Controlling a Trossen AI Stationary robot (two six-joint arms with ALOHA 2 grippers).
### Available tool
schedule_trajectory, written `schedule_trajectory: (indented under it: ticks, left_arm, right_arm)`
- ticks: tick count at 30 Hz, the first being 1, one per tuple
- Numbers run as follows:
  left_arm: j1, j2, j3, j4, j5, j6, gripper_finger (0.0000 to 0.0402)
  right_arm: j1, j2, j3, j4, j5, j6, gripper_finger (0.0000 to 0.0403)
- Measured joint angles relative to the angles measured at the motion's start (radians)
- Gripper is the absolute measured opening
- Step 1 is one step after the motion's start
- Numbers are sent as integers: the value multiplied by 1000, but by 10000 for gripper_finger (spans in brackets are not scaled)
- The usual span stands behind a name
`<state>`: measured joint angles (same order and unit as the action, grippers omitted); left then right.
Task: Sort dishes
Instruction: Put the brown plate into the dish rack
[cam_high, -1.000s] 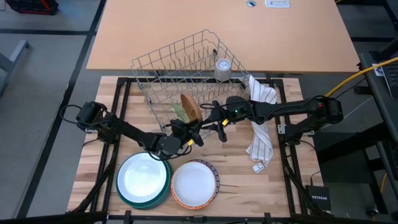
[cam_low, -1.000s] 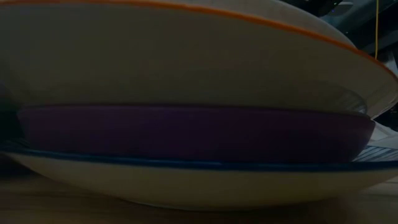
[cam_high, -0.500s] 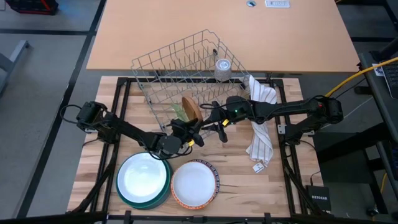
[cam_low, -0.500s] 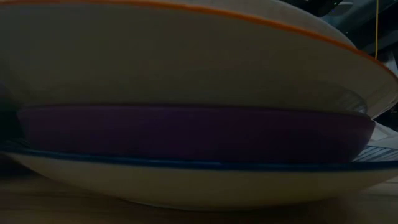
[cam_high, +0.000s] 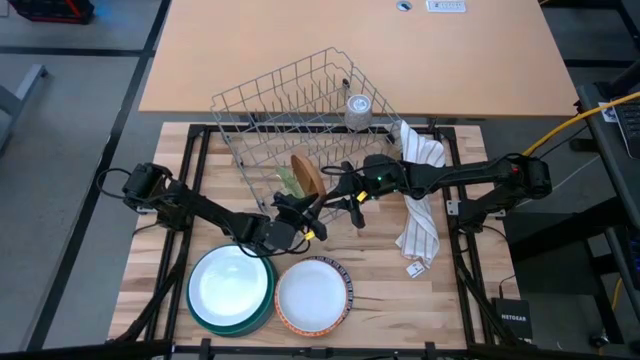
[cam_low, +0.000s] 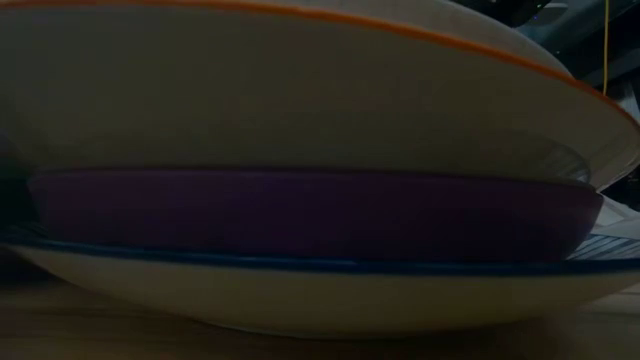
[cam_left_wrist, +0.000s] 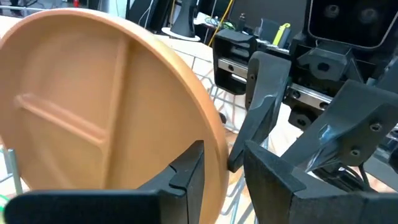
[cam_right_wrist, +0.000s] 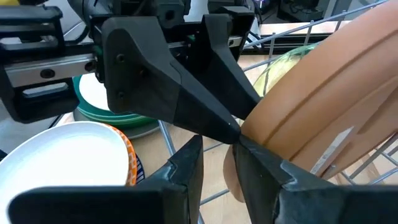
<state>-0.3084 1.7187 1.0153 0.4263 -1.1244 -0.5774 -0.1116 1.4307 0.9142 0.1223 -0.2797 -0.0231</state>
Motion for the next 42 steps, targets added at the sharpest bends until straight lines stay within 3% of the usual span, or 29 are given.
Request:
schedule_trajectory:
  ticks: [14, 21, 32, 42]
  left_arm:
    - [-18, 0, 0, -8, -2, 96, 100]
    - [-26, 0, 0, -30, -2, 51, 100]
    - [-104, -79, 0, -24, -117, 287, 100]
    - [-176, -169, 0, -22, -122, 401, 100]
  right_arm:
    - [0, 0, 0, -3, -1, 0, 97]
    - [0, 0, 0, -6, 0, 0, 97]
    - [0, 0, 0, -6, 30, 0, 97]
    - [0, 0, 0, 41, 89, -8, 97]
